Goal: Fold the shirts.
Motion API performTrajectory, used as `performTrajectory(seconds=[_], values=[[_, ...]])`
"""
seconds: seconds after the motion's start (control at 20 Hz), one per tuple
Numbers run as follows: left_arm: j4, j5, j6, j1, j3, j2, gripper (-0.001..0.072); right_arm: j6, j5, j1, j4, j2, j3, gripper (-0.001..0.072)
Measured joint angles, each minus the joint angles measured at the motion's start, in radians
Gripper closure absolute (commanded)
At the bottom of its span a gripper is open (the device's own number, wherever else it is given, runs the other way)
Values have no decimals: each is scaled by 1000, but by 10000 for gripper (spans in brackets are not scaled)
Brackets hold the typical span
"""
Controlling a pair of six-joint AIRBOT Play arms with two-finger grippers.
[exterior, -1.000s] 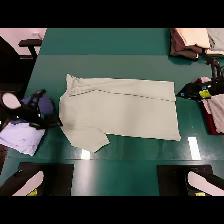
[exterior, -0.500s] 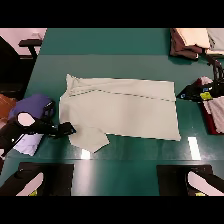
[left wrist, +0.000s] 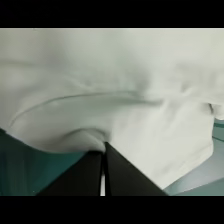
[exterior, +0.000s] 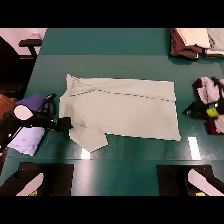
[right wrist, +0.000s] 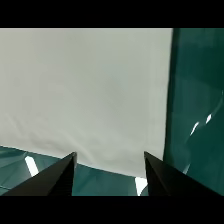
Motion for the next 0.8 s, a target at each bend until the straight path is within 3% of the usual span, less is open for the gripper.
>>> performTrajectory(seconds=[0.1, 0.2, 0.35, 0.6, 0.8], values=[[-1, -22, 8, 0, 32, 0, 684, 0, -9, -57, -8, 7, -115, 211], [-3, -28, 15, 0, 52, 0, 684, 0, -28, -90, -10, -2, -208, 284], [-5, -39, 22, 0, 66, 0, 684, 0, -68, -97, 11, -39, -288, 286], [2, -75, 38, 0, 79, 0, 686, 0, -119, -4, 41, -80, -296, 697], [74, -180, 41, 0, 105, 75, 685, 0, -102, 69, 9, -13, -249, 697]])
